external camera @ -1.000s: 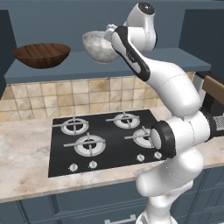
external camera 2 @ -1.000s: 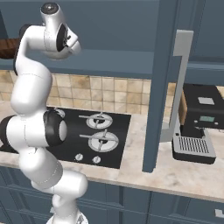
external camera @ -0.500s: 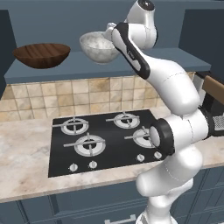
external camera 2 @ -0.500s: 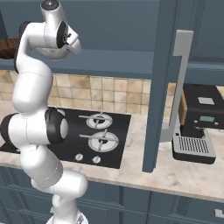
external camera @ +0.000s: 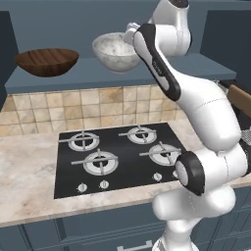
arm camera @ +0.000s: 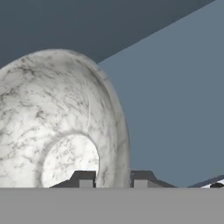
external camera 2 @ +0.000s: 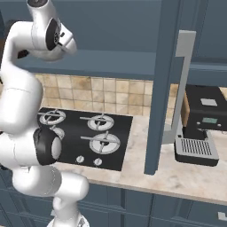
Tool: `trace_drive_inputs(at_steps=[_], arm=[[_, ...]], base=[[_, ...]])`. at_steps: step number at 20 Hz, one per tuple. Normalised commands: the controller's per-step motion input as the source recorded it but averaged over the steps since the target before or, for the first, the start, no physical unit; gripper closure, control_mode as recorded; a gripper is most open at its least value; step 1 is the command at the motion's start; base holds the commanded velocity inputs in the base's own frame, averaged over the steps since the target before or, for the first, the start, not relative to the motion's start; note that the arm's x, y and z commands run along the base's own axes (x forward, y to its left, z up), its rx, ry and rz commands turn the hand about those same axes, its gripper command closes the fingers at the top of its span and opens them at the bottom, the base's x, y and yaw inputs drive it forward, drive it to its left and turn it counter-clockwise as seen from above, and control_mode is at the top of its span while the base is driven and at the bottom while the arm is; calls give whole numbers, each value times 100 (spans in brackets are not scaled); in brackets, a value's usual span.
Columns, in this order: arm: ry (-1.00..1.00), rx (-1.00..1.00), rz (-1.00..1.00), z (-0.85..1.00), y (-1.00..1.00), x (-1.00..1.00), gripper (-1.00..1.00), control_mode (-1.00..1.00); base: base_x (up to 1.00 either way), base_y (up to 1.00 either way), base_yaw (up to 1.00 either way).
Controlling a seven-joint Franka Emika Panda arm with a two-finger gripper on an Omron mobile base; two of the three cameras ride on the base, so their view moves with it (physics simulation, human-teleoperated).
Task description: Pick up the bowls from the cabinet and place each bowl in front of a stool on the dining counter.
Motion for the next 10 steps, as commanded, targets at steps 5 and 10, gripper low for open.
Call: trace_drive_inputs(at_steps=[5, 10], arm=[[-18, 0, -2, 0, -58, -100, 100, -100], [-7, 3, -2, -2, -87, -100, 100, -100]], base=[[0, 0, 0], [0, 0, 0]])
